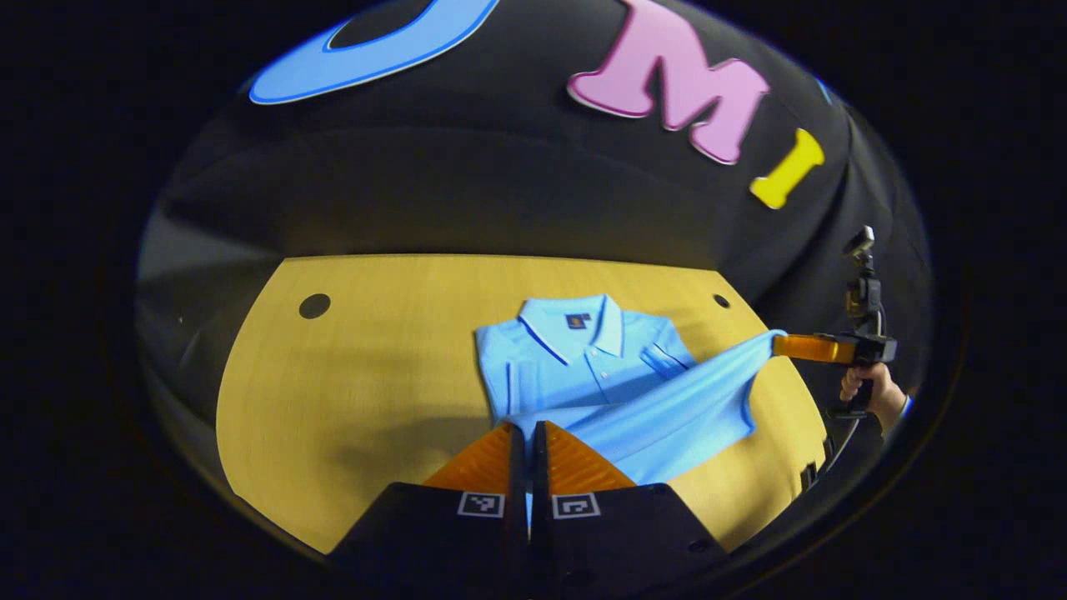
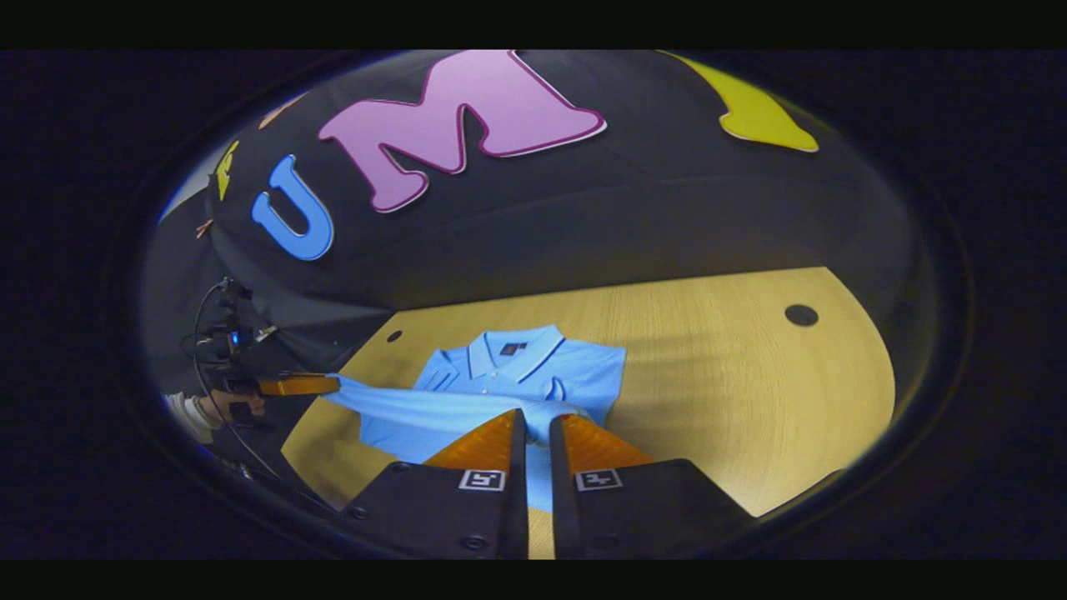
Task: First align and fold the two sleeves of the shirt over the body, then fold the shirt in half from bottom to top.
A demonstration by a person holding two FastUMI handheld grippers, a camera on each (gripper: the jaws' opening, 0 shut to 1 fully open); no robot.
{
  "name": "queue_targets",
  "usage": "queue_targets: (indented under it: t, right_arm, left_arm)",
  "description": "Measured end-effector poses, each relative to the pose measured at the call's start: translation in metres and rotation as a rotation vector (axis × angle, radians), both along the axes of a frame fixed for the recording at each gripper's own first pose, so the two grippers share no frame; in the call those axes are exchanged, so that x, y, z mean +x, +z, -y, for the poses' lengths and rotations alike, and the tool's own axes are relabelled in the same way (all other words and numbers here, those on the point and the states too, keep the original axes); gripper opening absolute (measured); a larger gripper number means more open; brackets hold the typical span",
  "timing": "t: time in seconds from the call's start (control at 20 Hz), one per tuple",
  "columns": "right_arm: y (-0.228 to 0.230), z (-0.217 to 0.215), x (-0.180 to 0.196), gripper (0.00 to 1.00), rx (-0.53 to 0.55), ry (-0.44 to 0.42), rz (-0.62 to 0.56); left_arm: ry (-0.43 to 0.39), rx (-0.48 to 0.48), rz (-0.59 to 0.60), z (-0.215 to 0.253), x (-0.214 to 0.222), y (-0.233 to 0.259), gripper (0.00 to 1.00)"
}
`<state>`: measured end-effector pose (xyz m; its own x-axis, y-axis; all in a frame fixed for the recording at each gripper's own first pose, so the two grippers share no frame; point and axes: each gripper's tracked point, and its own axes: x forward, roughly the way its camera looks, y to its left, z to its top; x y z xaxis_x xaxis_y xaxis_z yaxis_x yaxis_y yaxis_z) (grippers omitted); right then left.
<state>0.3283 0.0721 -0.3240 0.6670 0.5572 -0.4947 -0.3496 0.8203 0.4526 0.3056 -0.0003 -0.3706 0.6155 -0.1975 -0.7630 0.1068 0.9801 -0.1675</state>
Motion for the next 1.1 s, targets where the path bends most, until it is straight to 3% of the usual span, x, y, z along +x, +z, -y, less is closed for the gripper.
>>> queue_targets:
  t: [0.15, 0.25, 0.4, 0.6, 0.65, 0.7, 0.75, 0.85, 0.9, 0.95, 1.1]
  right_arm:
    - [-0.015, -0.016, 0.069, 0.16, -0.02, -0.004, 0.012]
    - [-0.045, -0.025, 0.1, 0.16, -0.059, 0.002, 0.002]
    - [-0.081, -0.034, 0.133, 0.12, -0.09, -0.016, -0.022]
    - [-0.127, -0.035, 0.142, 0.16, -0.144, -0.021, -0.092]
    - [-0.133, -0.036, 0.139, 0.1, -0.151, -0.02, -0.108]
    - [-0.134, -0.034, 0.136, 0.12, -0.159, -0.019, -0.119]
    - [-0.134, -0.033, 0.133, 0.27, -0.158, -0.014, -0.123]
    - [-0.125, -0.021, 0.128, 0.66, -0.179, -0.02, -0.106]
    - [-0.113, -0.014, 0.121, 0.86, -0.181, -0.022, -0.091]
    - [-0.098, -0.009, 0.11, 0.98, -0.183, -0.024, -0.075]
    - [-0.047, 0.012, 0.078, 0.98, -0.227, -0.042, -0.003]
  left_arm:
    - [0.058, 0.059, 0.031, -0.013, 0.078, -0.018, 0.06]
    - [0.099, 0.092, -0.004, -0.015, 0.108, -0.035, 0.06]
    - [0.121, 0.15, -0.018, -0.005, 0.135, -0.056, 0.06]
    - [0.132, 0.239, -0.056, 0.001, 0.15, -0.087, 0.07]
    - [0.142, 0.239, -0.095, 0.004, 0.147, -0.095, 0.09]
    - [0.142, 0.247, -0.121, 0.001, 0.143, -0.108, 0.31]
    - [0.147, 0.263, -0.132, -0.003, 0.138, -0.113, 0.54]
    - [0.157, 0.263, -0.097, -0.004, 0.137, -0.096, 0.98]
    - [0.156, 0.24, -0.08, -0.001, 0.132, -0.086, 0.98]
    - [0.142, 0.225, -0.066, 0.001, 0.125, -0.072, 0.98]
    - [0.059, 0.267, -0.005, -0.002, 0.09, -0.021, 0.98]
